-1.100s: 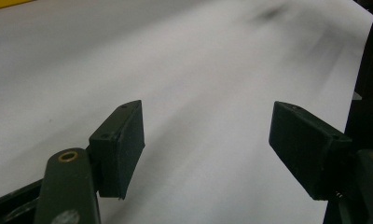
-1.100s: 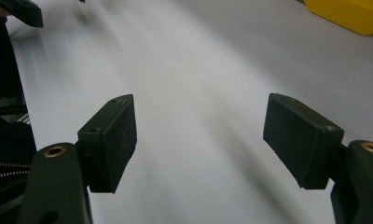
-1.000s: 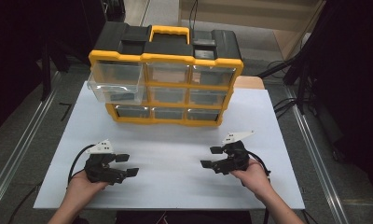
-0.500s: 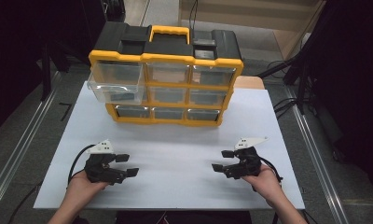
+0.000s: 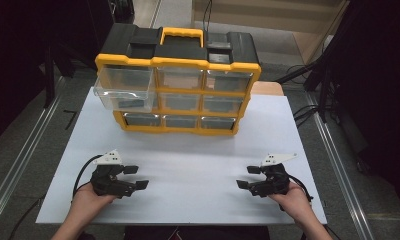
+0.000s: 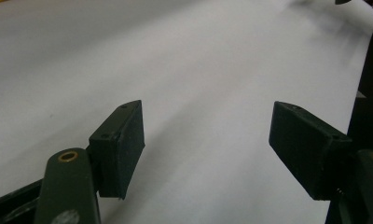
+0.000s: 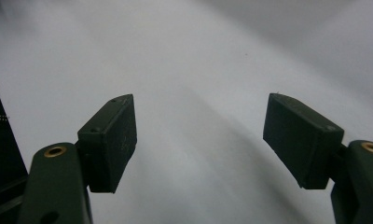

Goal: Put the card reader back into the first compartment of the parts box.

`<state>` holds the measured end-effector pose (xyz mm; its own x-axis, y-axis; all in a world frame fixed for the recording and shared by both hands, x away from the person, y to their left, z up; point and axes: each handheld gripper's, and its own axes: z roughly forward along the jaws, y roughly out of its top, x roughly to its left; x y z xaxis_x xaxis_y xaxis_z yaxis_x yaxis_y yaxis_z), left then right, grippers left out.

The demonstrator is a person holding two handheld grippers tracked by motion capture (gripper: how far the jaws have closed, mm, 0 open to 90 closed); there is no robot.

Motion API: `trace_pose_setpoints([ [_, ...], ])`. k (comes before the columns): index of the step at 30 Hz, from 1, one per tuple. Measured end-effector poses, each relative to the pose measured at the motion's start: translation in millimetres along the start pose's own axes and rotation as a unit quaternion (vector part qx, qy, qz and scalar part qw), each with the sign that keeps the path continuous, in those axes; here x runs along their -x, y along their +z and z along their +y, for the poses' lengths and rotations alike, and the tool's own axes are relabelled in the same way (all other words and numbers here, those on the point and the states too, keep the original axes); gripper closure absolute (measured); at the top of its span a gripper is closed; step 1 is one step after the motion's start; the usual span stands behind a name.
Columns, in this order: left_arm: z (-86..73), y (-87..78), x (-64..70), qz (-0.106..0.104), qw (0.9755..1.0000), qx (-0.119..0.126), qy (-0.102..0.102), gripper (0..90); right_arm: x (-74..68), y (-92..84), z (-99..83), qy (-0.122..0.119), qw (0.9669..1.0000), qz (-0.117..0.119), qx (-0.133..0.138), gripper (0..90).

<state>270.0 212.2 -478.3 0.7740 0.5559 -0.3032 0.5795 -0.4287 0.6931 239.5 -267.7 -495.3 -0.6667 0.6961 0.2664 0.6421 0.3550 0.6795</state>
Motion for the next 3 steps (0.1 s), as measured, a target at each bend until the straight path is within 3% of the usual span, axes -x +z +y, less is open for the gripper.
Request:
trace_pose_setpoints([
  [3,0.6,-0.7,-0.1,0.002,1.0000,0.002,0.001,27.7,1.0,-1.1,-0.5,0.000,1.0000,-0.001,0.002,23.9],
])
